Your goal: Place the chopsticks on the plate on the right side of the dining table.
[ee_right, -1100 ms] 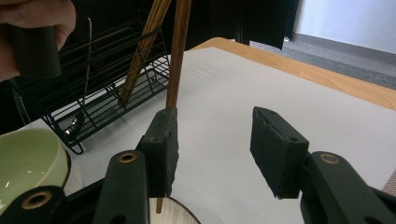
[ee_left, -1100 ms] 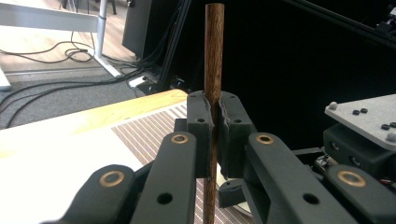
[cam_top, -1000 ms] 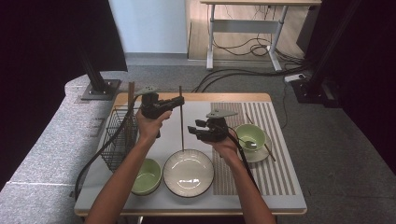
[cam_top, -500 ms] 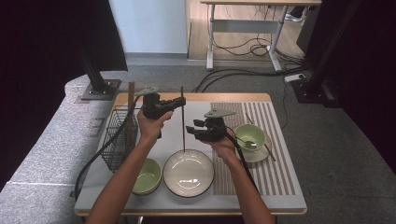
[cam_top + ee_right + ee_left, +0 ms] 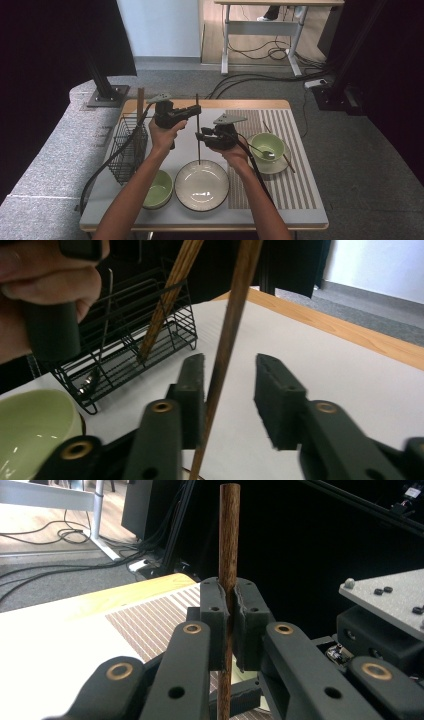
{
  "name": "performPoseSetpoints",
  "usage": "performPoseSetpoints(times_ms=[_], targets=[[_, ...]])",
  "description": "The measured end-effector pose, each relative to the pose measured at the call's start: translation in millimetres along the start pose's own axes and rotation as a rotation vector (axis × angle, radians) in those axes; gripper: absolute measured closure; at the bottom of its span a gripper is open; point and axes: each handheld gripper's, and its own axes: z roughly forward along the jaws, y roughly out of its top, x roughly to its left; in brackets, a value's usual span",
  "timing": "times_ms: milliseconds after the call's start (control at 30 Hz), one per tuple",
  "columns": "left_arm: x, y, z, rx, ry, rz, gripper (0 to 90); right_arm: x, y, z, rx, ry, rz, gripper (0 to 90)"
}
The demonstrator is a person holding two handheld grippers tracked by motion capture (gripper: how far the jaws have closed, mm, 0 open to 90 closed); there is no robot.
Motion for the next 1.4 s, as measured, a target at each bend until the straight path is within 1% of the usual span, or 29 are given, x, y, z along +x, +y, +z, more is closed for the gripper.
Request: performPoseSetpoints(times_ms=[200, 300, 400, 500, 533, 567, 733, 1033, 1133, 1267, 1400], targets=[[-2.1, -0.2, 0.8, -0.002, -0.014, 0.009, 84.5, 0.2, 4.1, 1.0, 0.002, 0.03, 0.004, 80.7], [-2.2, -0.5, 0.3, 0.0, -0.018, 0.017, 84.4, -0.6, 4.2, 1.3, 0.01, 0.031, 0.012, 82.0], [-2.9, 0.0, -1.8, -0.004, -0.028, 0.028, 82.7, -4.5, 3.9, 0.0, 0.006, 0.022, 0.042, 84.2], [-2.7, 1.0, -6.3, 0.0, -0.017, 0.063, 74.6, -7.1, 3.9, -2.6, -0.005, 0.018, 0.052, 84.3], [-2.4, 1.2, -9.2, -0.005, -0.009, 0.072, 71.7, -8.2, 4.0, -3.8, -0.009, 0.015, 0.054, 84.3], [-1.9, 1.2, -11.7, -0.008, -0.011, 0.077, 68.5, -9.4, 4.0, -5.7, -0.013, 0.01, 0.064, 84.3], [0.8, -1.6, -21.1, 0.006, -0.001, 0.091, 61.5, -15.7, 4.8, -13.6, -0.028, -0.01, 0.083, 84.3], [3.1, -8.3, -28.4, 0.027, 0.0, 0.092, 56.2, -18.7, 9.3, -22.2, -0.045, -0.028, 0.087, 84.3], [1.6, -10.4, -28.9, 0.041, 0.006, 0.11, 55.4, -19.0, 11.5, -23.6, -0.053, -0.036, 0.09, 84.3], [0.0, -12.0, -29.7, 0.048, 0.01, 0.12, 54.7, -20.1, 13.8, -24.5, -0.061, -0.043, 0.096, 84.3], [1.8, -14.7, -30.2, 0.048, 0.011, 0.112, 54.7, -19.9, 15.2, -25.1, -0.058, -0.042, 0.095, 84.3]])
